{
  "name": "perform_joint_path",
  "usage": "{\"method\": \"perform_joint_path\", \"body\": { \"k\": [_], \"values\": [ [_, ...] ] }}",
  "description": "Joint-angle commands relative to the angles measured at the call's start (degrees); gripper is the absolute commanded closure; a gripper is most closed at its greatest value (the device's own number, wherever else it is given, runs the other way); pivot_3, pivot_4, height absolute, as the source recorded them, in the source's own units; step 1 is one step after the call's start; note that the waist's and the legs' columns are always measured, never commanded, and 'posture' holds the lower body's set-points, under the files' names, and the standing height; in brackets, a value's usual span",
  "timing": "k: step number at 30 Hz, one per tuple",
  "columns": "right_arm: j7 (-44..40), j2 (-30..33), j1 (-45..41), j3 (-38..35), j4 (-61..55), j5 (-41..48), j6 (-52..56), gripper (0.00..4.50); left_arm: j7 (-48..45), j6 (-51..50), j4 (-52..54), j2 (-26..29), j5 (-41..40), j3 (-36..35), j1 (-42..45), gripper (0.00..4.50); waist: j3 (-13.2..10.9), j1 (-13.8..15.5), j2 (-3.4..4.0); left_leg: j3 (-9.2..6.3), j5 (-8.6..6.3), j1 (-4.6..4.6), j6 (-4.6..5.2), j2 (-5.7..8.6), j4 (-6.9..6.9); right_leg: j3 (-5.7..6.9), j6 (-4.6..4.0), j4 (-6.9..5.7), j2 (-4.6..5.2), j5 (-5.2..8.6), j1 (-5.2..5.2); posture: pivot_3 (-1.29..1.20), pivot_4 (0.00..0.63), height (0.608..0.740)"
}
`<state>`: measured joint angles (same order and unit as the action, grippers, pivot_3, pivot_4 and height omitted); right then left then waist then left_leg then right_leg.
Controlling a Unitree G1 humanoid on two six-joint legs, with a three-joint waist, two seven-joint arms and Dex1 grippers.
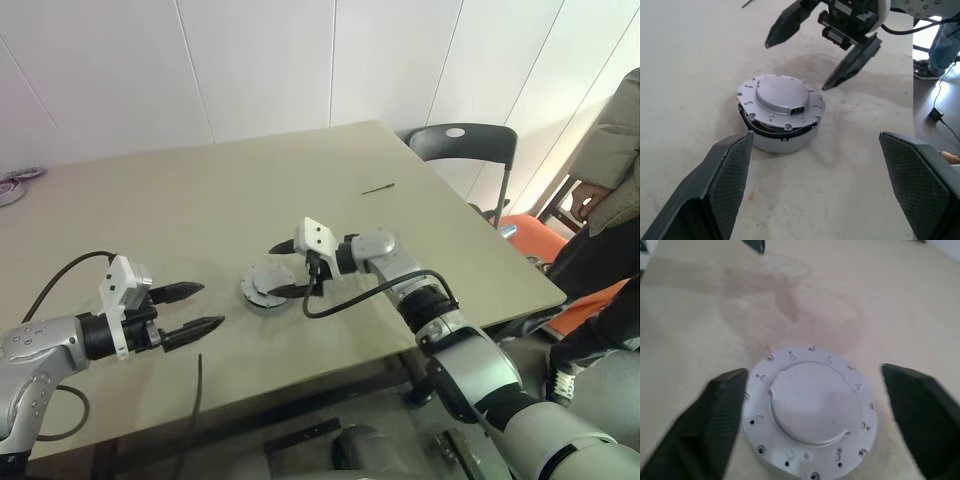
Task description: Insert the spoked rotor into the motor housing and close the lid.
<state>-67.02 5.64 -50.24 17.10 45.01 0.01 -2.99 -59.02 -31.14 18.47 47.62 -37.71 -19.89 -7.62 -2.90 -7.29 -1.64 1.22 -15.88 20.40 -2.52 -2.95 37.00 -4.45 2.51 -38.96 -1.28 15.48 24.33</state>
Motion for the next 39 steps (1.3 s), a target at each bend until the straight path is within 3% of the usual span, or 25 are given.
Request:
{"method": "perform_joint_path", "body": {
  "k": [1,14,39],
  "values": [
    [1.94,-0.91,0.96,0.13,-3.02,-0.13,1.20,0.03,0.11,0.13,0.83,0.41,-0.48,-0.95,0.66,0.17,0.00,0.01,0.00,0.00,0.00,0.00,0.00,0.00,0.00,0.00,0.00,0.00,0.00,0.00,0.00,0.00,0.000,0.740],
    [13.24,-4.56,3.20,-0.19,-5.46,-1.72,0.42,0.03,0.56,-0.42,0.99,0.24,-0.67,-0.55,1.17,0.17,0.00,-0.02,0.00,0.00,0.00,0.00,0.00,0.00,0.00,0.00,0.00,0.00,0.00,0.00,0.01,0.00,0.000,0.740],
    [13.30,-4.03,5.73,1.69,-0.10,-3.91,0.40,0.03,0.26,-0.25,-0.34,0.14,-0.16,-0.29,2.29,0.17,0.02,-0.04,-0.03,0.00,0.00,-0.03,0.00,0.00,0.02,-0.01,-0.01,0.00,-0.01,0.01,-0.02,0.00,0.000,0.740]
  ]
}}
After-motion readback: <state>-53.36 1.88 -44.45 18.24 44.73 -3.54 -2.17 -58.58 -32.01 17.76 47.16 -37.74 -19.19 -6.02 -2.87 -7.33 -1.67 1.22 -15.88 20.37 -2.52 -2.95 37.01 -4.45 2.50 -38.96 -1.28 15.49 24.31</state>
